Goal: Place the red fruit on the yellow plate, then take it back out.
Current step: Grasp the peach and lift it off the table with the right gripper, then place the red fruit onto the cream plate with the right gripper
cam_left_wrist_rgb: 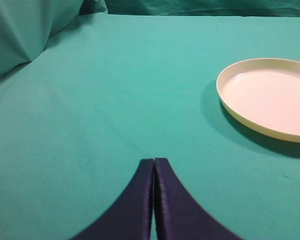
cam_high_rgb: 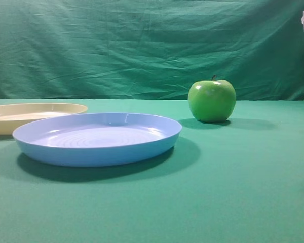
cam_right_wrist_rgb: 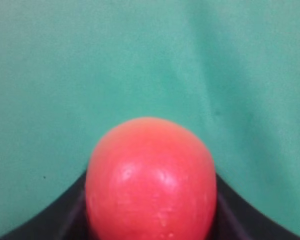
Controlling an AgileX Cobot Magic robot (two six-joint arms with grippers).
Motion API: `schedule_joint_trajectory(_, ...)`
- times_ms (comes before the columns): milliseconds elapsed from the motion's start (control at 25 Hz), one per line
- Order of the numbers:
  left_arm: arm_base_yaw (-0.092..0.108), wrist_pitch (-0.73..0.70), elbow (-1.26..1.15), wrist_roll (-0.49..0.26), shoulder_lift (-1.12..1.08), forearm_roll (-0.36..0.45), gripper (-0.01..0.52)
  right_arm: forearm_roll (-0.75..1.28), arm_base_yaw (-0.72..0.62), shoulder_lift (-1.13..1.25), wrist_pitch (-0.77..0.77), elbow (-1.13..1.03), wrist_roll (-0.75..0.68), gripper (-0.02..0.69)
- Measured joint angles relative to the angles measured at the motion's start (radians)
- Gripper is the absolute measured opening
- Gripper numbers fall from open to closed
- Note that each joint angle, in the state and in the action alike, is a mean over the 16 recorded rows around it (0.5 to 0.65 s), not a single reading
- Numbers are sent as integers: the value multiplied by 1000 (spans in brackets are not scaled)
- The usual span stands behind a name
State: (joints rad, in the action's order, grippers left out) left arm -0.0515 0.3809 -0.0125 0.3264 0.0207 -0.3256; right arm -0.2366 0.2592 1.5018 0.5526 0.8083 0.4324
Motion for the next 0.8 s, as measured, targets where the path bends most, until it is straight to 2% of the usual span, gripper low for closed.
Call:
schedule_joint_trajectory(400,0,0,0,0,0,0,0,0,195,61,114,400,43,193)
schedule_joint_trajectory(800,0,0,0,0,0,0,0,-6,421,299,123,726,117,193)
